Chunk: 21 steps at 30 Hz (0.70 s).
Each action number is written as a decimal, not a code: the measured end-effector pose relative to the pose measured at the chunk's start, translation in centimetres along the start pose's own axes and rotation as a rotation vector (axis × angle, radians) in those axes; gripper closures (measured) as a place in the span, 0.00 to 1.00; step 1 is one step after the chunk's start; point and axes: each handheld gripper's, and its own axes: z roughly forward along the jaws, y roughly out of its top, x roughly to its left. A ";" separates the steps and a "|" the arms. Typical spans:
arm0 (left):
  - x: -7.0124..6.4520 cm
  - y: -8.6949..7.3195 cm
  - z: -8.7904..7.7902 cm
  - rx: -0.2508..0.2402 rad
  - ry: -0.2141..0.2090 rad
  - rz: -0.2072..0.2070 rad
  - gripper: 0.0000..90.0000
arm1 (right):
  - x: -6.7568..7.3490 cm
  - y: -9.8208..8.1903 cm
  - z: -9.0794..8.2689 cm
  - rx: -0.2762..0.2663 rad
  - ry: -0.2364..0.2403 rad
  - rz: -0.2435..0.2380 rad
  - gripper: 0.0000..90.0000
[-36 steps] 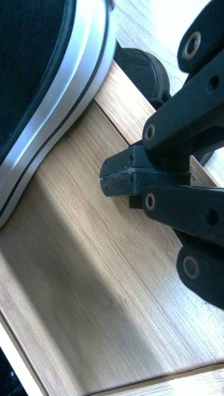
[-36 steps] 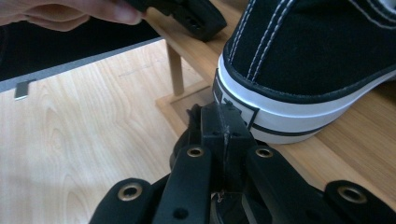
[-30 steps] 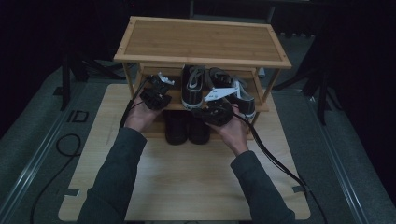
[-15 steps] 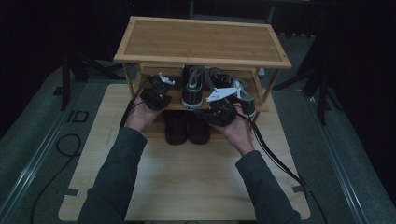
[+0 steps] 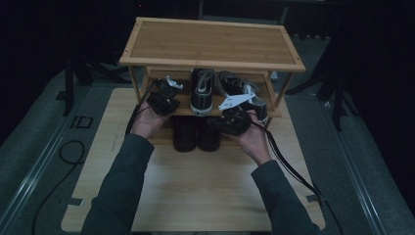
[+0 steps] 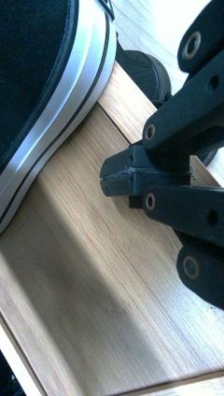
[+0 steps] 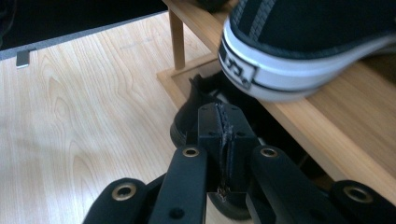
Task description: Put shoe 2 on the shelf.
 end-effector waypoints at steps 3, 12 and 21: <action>0.0 0.0 0.0 0.000 0.000 -0.001 1.00 | -0.2 -0.5 -0.5 0.011 0.001 -0.003 0.97; 0.0 0.0 0.0 0.001 0.000 0.000 1.00 | -0.6 -1.9 -3.1 0.018 0.003 -0.022 0.96; 0.1 0.0 0.0 -0.001 -0.004 -0.003 1.00 | -1.5 -3.5 -5.6 0.033 -0.011 -0.031 0.96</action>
